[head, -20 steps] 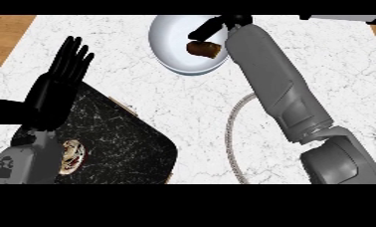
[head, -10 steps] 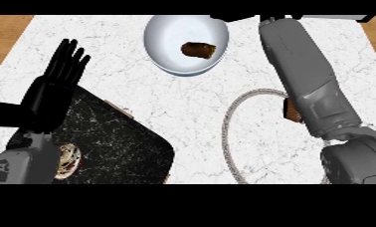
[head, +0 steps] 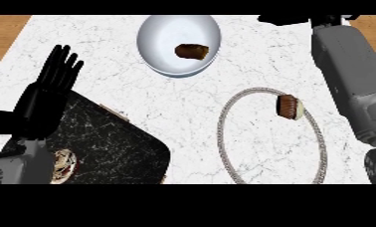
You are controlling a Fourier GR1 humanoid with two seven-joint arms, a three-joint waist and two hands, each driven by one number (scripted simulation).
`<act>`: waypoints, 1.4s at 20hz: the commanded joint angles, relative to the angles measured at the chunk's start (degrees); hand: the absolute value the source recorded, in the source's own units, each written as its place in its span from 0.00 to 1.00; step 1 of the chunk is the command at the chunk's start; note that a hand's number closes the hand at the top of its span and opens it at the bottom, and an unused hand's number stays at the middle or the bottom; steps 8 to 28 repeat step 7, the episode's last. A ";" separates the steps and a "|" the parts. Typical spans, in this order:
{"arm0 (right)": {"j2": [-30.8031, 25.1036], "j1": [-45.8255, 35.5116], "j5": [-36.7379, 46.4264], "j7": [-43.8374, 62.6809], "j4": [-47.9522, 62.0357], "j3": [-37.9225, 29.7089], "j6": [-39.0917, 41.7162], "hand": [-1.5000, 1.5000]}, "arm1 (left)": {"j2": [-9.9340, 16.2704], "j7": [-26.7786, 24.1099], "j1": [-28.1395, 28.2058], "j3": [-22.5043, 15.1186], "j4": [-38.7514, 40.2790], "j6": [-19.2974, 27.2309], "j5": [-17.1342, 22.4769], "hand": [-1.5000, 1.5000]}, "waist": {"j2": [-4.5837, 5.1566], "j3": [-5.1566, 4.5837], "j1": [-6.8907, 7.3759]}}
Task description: Pick the sweet potato from the placemat and place it in the bowl
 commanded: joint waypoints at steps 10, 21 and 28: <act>-6.75 9.69 -2.71 -6.40 -1.45 -0.20 12.58 0.00 | 0.53 -0.56 -1.52 1.90 2.78 -0.53 -0.21 0.50 | -0.30 -0.01 -0.86; -6.75 9.69 -2.71 -6.40 -1.45 -0.20 12.58 0.00 | 0.53 -0.56 -1.52 1.90 2.78 -0.53 -0.21 0.50 | -0.30 -0.01 -0.86; -6.75 9.69 -2.71 -6.40 -1.45 -0.20 12.58 0.00 | 0.53 -0.56 -1.52 1.90 2.78 -0.53 -0.21 0.50 | -0.30 -0.01 -0.86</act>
